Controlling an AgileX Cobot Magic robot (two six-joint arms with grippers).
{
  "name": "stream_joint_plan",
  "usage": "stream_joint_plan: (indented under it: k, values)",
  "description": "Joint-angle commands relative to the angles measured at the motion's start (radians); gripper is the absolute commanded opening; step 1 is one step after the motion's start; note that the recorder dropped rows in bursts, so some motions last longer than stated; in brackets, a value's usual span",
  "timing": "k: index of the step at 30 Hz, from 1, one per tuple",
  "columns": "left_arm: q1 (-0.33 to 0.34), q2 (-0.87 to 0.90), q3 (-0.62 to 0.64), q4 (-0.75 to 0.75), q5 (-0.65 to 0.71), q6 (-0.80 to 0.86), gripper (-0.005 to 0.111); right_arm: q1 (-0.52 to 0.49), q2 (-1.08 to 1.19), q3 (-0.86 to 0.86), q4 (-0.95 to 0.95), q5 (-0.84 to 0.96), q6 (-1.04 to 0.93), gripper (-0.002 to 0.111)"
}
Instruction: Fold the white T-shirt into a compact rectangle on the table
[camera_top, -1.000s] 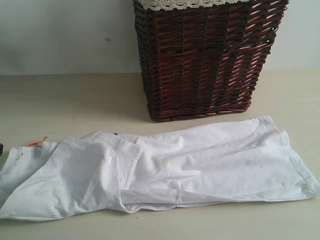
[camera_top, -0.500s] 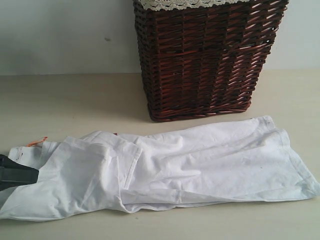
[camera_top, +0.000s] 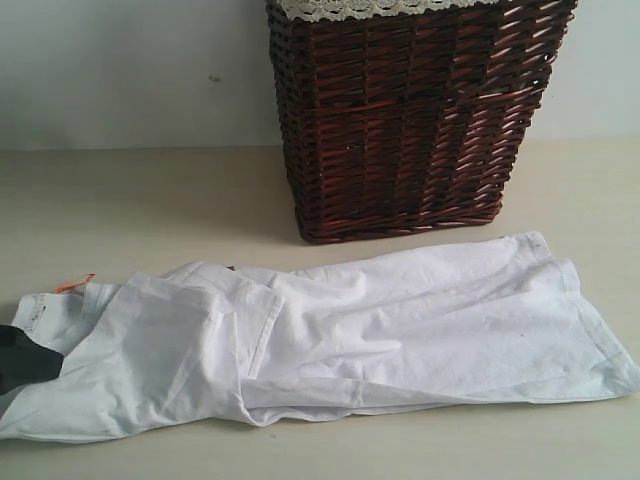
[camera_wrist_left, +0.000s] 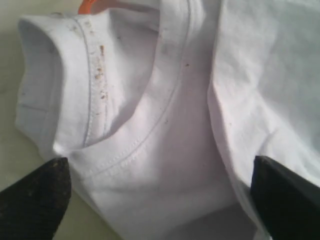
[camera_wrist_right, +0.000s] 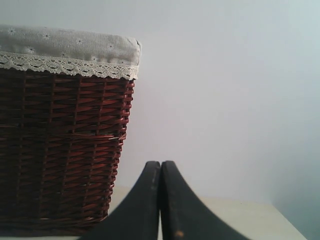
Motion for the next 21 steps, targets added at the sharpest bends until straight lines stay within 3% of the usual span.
stream_joint_plan:
  k: [1,7,13,21]
  values:
    - [0.001,0.022,-0.005,-0.116,-0.011,0.053,0.093,-0.005,-0.007,0.005,0.001,-0.007,0.0,0.0]
    - [0.001,0.027,-0.005,-0.205,-0.023,0.115,0.093,-0.005,-0.007,0.005,0.001,-0.007,0.0,0.0]
    - [0.001,0.053,-0.005,-0.348,-0.008,0.282,0.093,-0.005,-0.007,0.005,0.001,-0.007,0.0,0.0]
    - [0.001,0.125,-0.005,-0.355,-0.006,0.29,0.093,-0.005,-0.007,0.005,0.001,-0.007,0.0,0.0]
